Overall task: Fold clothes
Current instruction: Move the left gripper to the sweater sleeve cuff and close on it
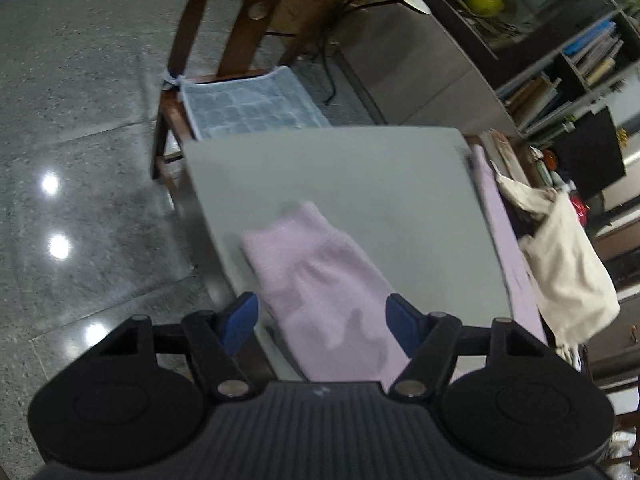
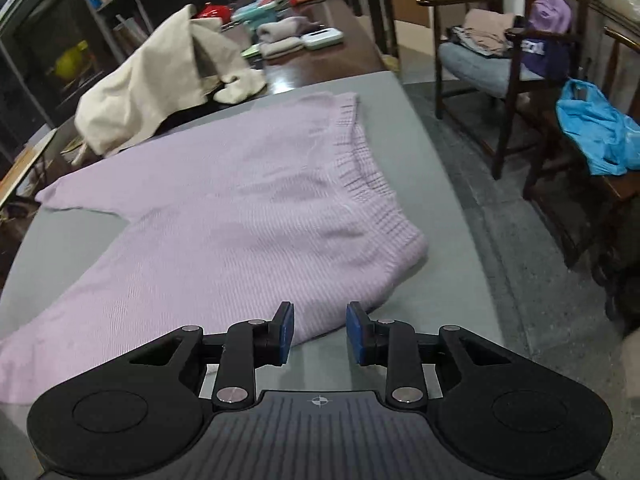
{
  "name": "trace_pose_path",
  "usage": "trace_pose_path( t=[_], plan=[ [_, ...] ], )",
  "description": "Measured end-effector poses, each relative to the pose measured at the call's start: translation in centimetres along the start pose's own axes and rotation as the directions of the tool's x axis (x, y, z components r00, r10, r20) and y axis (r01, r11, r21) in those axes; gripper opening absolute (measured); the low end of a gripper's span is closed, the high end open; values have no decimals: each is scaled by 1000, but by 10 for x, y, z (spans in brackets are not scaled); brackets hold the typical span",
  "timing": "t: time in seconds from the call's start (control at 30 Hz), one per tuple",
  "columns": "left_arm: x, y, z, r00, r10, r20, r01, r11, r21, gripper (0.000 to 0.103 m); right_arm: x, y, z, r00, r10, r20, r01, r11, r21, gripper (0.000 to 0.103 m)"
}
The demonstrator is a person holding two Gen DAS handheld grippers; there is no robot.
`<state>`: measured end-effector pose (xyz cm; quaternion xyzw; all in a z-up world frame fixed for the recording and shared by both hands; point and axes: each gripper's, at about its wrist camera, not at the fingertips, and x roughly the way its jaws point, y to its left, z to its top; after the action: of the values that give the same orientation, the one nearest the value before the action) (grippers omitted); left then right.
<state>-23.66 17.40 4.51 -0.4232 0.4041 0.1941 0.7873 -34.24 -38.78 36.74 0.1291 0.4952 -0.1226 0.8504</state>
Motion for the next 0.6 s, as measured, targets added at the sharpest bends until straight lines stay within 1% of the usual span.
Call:
trace_pose_path(
  t=[0.03, 0.07, 0.1, 0.13, 0.2, 0.27, 0.33, 0.37, 0.47, 0.5, 0.57, 0.6],
  plan=[
    [4, 4, 3, 1000, -23, -13, 23, 999, -28, 65, 0, -1, 1, 1000, 0, -1, 0, 1000, 5, 30],
    [8, 8, 6, 999, -45, -25, 43, 998, -56, 58, -1, -1, 1, 1000, -1, -3, 1, 1000, 11, 30],
    [12, 9, 6, 998, -49, -41, 46, 996, -75, 49, -1, -1, 1, 1000, 0, -6, 0, 1000, 11, 30],
    [16, 11, 7, 997, -51, -55, 45, 995, -93, 47, 0, 0, 2, 1000, 3, -8, -3, 1000, 9, 30],
    [21, 14, 9, 998, -18, -64, 12, 995, -100, 46, 0, 3, 3, 1000, 10, -11, -10, 1000, 7, 30],
    [21, 17, 10, 998, -8, -65, 2, 995, -103, 45, 2, 5, 4, 1000, 16, -12, -16, 1000, 4, 30],
    [22, 15, 11, 998, 8, -66, -14, 996, -88, 39, 5, 7, 6, 1000, 25, -12, -25, 1000, 2, 30],
    [22, 14, 12, 997, 31, -72, -37, 996, -80, 34, 6, 8, 6, 1000, 27, -13, -27, 1000, 2, 30],
    [23, 12, 10, 996, 49, -77, -56, 995, -88, 32, 8, 7, 6, 1000, 23, -16, -23, 1000, 11, 30],
    [24, 11, 10, 995, 59, -78, -65, 995, -81, 26, 9, 6, 6, 1000, 19, -16, -19, 1000, 19, 30],
    [30, 5, 11, 991, 101, -93, -104, 994, -32, 5, 10, 3, 6, 1000, 11, -18, -11, 999, 36, 30],
    [31, 3, 12, 991, 100, -90, -104, 994, -31, 5, 11, 1, 6, 1000, 9, -23, -8, 999, 49, 30]
  ],
)
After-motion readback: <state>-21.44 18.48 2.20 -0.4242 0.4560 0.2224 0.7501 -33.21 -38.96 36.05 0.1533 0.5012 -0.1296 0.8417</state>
